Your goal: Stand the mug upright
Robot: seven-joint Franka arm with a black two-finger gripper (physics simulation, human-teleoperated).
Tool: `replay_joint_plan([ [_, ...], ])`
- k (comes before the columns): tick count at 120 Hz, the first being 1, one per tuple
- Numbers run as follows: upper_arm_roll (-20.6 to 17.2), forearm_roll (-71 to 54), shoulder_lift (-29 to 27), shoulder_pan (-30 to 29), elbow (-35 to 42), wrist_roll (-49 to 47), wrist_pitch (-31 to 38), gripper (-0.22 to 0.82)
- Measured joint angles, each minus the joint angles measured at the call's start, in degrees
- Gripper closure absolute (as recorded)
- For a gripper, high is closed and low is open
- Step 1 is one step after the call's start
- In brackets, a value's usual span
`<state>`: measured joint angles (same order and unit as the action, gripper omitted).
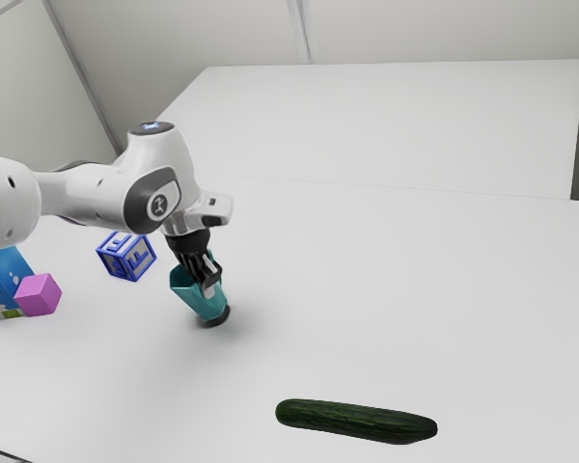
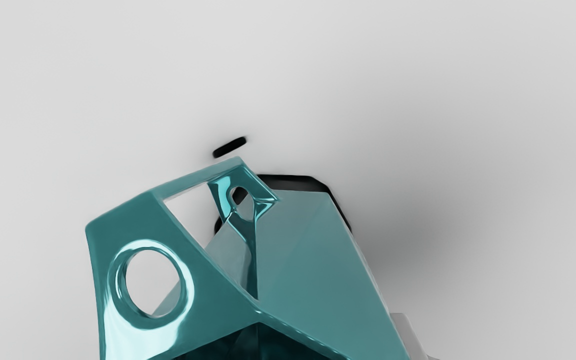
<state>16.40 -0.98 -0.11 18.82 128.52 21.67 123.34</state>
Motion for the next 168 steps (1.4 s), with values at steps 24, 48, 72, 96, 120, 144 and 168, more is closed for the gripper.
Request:
replay_joint_plan([
  [24, -0.1, 0.2, 0.1, 0.2, 0.3, -1.1, 0.0, 0.65],
  [48, -0.1, 0.3, 0.0, 0.6, 0.4, -1.8, 0.1, 0.49],
  [72, -0.1, 0.3, -0.4, 1.0, 0.4, -2.4, 0.1, 0.33],
  [96, -0.1, 0.3, -1.3, 1.2, 0.3, -2.7, 0.0, 0.22],
  [120, -0.1, 0.3, -3.5, 0.6, 0.3, -3.0, -0.3, 0.10],
  [144, -0.3, 0.3, -4.4, 0.6, -3.7, -3.2, -1.3, 0.04],
  [168, -0.6, 1.1, 2.4, 0.2, -18.0, -3.5, -8.2, 0.01],
])
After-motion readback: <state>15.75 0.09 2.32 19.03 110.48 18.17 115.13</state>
